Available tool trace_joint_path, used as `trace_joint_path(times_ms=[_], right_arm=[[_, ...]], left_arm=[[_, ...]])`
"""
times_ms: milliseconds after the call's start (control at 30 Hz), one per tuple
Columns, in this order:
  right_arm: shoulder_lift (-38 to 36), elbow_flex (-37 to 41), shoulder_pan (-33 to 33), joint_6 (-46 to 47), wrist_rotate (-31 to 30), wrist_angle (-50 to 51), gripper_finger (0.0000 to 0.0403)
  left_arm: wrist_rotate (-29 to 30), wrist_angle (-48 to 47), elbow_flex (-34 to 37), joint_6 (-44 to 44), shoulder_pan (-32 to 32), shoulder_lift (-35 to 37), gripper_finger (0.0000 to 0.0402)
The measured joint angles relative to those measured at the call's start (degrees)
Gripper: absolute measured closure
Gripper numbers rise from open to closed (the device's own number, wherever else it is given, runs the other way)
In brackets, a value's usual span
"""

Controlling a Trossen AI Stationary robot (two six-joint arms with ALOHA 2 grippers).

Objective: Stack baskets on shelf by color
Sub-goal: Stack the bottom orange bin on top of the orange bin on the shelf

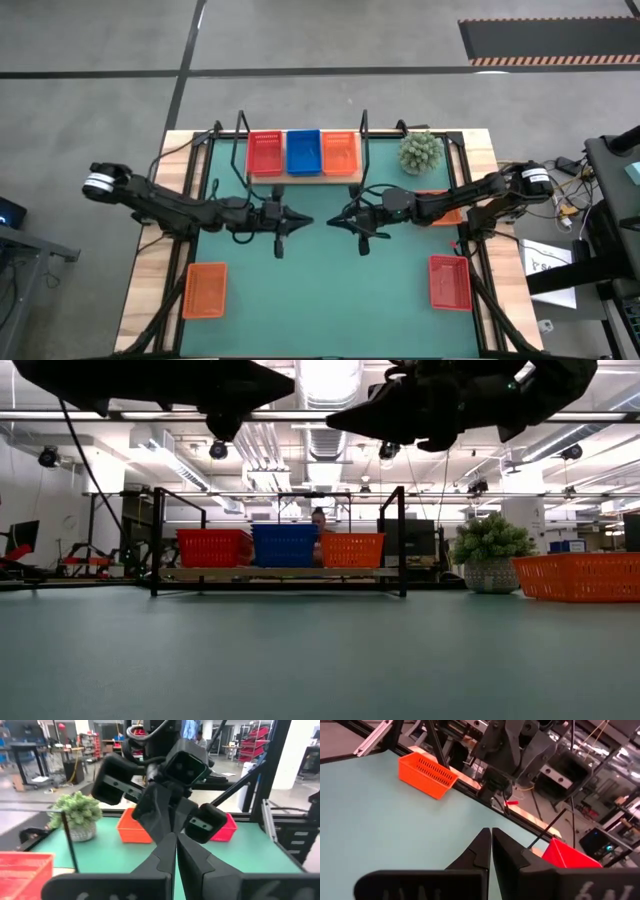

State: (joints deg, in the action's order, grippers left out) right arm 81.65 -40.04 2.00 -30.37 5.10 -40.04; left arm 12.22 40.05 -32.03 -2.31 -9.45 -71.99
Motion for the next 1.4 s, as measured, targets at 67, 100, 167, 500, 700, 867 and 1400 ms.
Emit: trace_joint_path(times_ms=[67,100,167,500,700,867,1400], right_arm=[[0.13,0.17,-0.02,-0.68,0.01,-0.61,0.0394],[0.13,0.31,-0.02,-0.97,0.03,-0.62,0.0394],[0.00,0.73,-0.02,-1.90,0.00,-0.66,0.0394],[-8.32,9.03,0.00,-1.91,2.40,-3.05,0.0394],[-14.52,14.91,0.00,-0.44,2.41,-3.49,0.0394],[-17.70,17.71,-0.04,0.50,2.39,-4.03,0.0394],[-21.38,21.36,0.00,4.70,2.37,-3.99,0.0394]], left_arm=[[0.01,-0.04,-0.83,-1.92,-0.17,-0.92,0.0402],[0.01,-0.04,-1.38,-3.09,-0.31,-1.37,0.0402],[0.01,-0.06,-2.36,-5.95,-0.49,-2.12,0.0402],[10.92,-3.38,-3.22,-25.52,-6.18,-3.56,0.0402],[20.98,-13.39,-6.30,-43.78,-12.29,-3.34,0.0402],[23.11,-44.47,-17.12,-65.74,-15.84,-5.44,0.0402],[-21.71,-117.94,-46.59,-103.87,-21.38,-20.86,0.0398]])
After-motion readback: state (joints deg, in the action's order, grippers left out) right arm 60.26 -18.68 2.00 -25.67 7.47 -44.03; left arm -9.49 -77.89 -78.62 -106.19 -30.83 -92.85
